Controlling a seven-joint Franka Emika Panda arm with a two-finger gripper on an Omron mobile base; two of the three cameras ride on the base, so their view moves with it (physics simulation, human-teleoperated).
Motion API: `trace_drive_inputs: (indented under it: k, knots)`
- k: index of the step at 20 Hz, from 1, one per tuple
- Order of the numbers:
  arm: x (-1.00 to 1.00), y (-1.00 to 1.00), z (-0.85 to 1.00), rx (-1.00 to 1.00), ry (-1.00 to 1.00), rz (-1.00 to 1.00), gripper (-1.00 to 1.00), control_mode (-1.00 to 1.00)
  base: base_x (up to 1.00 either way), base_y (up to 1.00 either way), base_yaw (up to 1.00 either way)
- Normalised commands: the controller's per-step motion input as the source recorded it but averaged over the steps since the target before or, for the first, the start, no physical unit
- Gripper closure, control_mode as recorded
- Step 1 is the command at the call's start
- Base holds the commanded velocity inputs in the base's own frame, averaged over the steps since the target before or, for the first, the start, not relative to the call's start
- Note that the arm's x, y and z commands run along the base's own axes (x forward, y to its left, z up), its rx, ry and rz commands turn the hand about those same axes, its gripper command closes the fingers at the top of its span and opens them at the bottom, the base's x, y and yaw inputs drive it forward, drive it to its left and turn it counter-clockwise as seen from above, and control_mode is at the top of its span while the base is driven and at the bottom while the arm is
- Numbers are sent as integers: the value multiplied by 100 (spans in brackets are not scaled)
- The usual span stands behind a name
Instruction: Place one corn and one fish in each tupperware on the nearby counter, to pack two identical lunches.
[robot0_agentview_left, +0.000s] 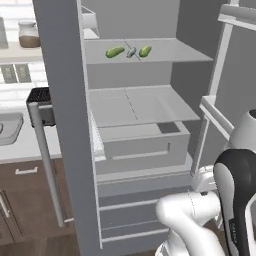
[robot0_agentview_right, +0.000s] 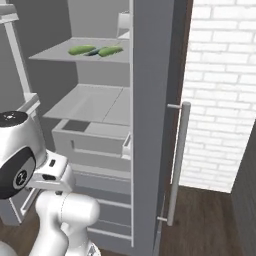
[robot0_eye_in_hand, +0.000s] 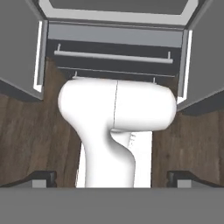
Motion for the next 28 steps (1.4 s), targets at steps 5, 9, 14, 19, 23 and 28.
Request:
trace_drive_inputs:
  k: [5,9,14,19,23,28]
  knots:
    - [0,0,0,0,0,0,-100,100,60,10,-7]
    - [0,0,0,0,0,0,-100,100,41,0,-13]
    - [0,0,0,0,0,0,-100,100,20,3,-5]
    - [0,0,0,0,0,0,-100,100,19,31,-3]
    - [0,0,0,0,0,0,-100,100,0,0,0]
    - [0,0,0,0,0,0,-100,100,0,0,0]
